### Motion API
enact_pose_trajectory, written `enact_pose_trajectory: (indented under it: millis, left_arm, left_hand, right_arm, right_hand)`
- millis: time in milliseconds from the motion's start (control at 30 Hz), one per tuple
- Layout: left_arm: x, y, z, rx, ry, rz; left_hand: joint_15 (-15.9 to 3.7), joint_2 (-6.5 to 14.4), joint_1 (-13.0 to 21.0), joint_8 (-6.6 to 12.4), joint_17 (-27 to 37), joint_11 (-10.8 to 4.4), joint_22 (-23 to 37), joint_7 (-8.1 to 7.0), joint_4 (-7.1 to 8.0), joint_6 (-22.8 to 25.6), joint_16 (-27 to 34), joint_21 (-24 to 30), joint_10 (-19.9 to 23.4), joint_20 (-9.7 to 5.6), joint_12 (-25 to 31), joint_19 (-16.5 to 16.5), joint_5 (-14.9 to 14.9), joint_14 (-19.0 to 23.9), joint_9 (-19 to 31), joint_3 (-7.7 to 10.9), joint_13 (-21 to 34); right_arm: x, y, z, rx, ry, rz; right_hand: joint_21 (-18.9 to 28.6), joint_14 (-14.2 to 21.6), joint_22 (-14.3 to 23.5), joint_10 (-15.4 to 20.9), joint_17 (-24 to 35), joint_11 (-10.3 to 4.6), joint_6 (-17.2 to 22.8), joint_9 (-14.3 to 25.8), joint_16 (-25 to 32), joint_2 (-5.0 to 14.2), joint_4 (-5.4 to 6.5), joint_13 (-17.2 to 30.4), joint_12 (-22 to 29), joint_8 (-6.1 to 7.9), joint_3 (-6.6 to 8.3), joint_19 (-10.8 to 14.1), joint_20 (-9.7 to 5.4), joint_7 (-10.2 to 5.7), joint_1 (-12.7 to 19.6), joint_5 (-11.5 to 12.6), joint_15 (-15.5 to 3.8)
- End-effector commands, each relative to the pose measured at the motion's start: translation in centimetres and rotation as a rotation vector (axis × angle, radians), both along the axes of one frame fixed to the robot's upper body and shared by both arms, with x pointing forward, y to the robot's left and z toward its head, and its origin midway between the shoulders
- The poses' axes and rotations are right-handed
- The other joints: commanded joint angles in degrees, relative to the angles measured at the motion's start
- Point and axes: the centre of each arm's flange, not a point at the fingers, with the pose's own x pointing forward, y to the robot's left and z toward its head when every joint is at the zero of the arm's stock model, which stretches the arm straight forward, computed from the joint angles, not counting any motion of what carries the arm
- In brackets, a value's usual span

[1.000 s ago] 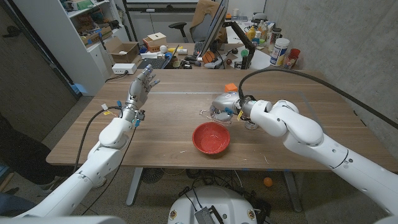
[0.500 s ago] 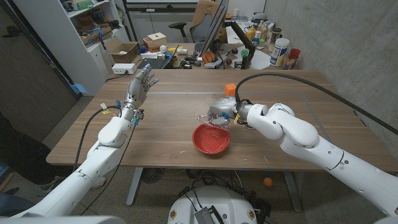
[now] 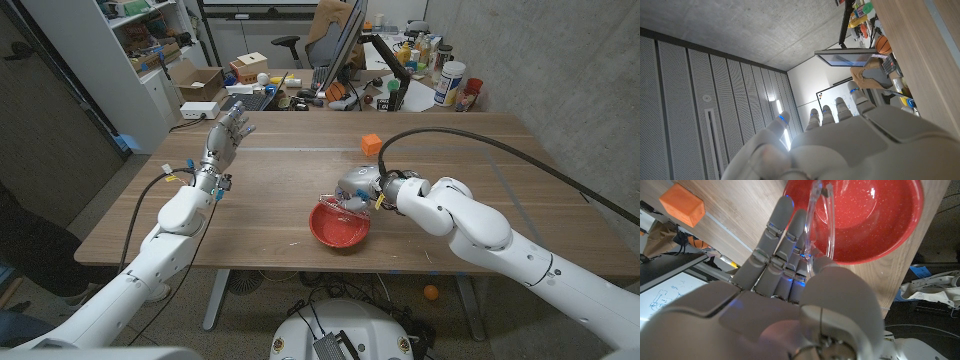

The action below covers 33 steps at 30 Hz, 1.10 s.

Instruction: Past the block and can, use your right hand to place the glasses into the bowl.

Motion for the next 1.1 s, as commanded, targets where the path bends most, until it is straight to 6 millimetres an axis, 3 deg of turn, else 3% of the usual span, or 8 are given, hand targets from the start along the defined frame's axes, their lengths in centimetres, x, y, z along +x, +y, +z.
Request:
enact_pose_trajectory:
  millis: [33, 700, 833, 1100]
  left_arm:
    - [0.2, -0.5, 0.1, 0.014, 0.007, -0.012]
    - [-0.1, -0.9, 0.0, 0.02, 0.011, -0.012]
    - [-0.2, -0.9, 0.1, 0.021, 0.007, -0.009]
    - [-0.2, -1.0, 0.0, 0.017, 0.007, -0.013]
  left_hand:
    - [-0.24, 5.1, -0.6, -0.06, 0.3, 0.11, 0.1, 0.43, -0.03, 0.0, -0.1, 0.0, 0.0, -0.19, 0.4, -0.1, 0.3, 0.0, 0.1, -0.31, 0.2]
    - [-0.25, 5.1, -0.5, -0.11, 0.3, 0.13, 0.1, 0.52, -0.03, 0.0, -0.2, -0.2, 0.0, -0.25, 0.3, 0.1, 0.4, 0.0, 0.1, -0.39, 0.2]
    - [-0.28, 5.1, -0.5, -0.11, 0.3, 0.04, 0.1, 0.54, -0.03, 0.0, -0.2, -0.2, 0.0, -0.28, 0.3, 0.1, 0.4, 0.1, 0.1, -0.41, 0.2]
    - [-0.3, 5.1, -0.5, -0.12, 0.3, 0.09, 0.2, 0.67, -0.03, 0.0, -0.2, -0.2, 0.0, -0.27, 0.3, 0.1, 0.4, 0.0, 0.1, -0.44, 0.2]
  right_arm:
    - [-0.3, -0.2, -2.0, 0.025, 0.029, -0.008]
    - [0.7, -0.2, -4.1, -0.004, 0.056, -0.029]
    - [0.7, -0.3, -3.8, -0.018, 0.056, -0.044]
    - [0.8, -0.2, -3.8, -0.035, 0.062, -0.052]
  right_hand:
    - [0.4, 0.5, 0.1, 0.3, 0.3, -0.06, 5.6, 0.1, -0.2, 0.74, 0.36, 0.2, 0.0, 0.18, 0.89, -0.4, -1.86, -5.1, 0.4, 0.3, -0.06]
    - [1.3, 0.4, -0.1, 0.3, 0.8, -0.01, 5.8, 0.1, -0.8, 0.63, 0.29, 0.3, -0.2, 0.12, 1.0, -0.7, -1.89, -5.08, 0.4, 0.3, 0.02]
    - [1.7, -1.0, -0.2, -1.5, 1.0, -0.04, 2.4, 0.0, -1.8, -0.02, -0.06, 0.1, -1.0, -1.46, 0.93, -1.3, -1.56, -5.38, 0.3, 0.2, 0.04]
    - [2.3, -2.3, -0.4, -2.4, 1.0, 0.59, 1.6, 0.0, -3.0, -1.06, 0.56, -0.2, -1.6, -2.14, -0.17, -1.9, -1.33, -4.71, -1.4, 0.0, 0.08]
